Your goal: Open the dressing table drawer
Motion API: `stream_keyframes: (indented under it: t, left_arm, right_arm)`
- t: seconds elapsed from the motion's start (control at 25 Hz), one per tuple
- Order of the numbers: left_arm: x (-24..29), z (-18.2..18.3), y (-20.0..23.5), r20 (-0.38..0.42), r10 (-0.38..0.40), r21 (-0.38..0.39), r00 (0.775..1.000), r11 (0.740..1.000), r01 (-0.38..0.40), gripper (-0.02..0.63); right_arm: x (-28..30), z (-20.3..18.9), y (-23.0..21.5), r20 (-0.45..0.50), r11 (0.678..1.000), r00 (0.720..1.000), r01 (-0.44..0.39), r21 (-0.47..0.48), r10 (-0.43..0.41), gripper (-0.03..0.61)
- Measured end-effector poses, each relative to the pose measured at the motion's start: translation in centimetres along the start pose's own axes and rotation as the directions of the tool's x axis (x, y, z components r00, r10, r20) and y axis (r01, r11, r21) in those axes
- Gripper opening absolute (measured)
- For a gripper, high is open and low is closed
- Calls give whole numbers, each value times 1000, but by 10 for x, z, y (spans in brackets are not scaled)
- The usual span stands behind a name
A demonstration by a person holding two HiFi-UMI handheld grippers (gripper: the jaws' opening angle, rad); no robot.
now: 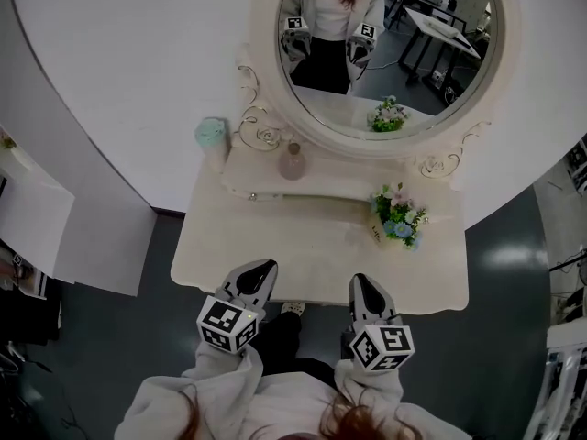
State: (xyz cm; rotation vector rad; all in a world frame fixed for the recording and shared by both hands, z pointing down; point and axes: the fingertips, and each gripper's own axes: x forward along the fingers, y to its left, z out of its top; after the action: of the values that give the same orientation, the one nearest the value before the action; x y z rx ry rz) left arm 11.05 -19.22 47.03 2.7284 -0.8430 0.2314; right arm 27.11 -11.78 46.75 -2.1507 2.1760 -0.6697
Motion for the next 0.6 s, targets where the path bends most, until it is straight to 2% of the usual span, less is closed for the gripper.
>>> stream_keyframes:
  t: [0.4, 0.6]
  left_arm:
    - [67, 18, 48, -18, 42, -23, 999, 999, -42, 21]
    - [91, 16, 76, -33, 79, -30, 996, 996, -80, 21]
  right_arm:
    - [65, 38, -33, 0, 1000, 1000, 2, -14, -2, 41]
    - [102, 42, -41, -23, 1000, 1000, -16, -14, 16, 40]
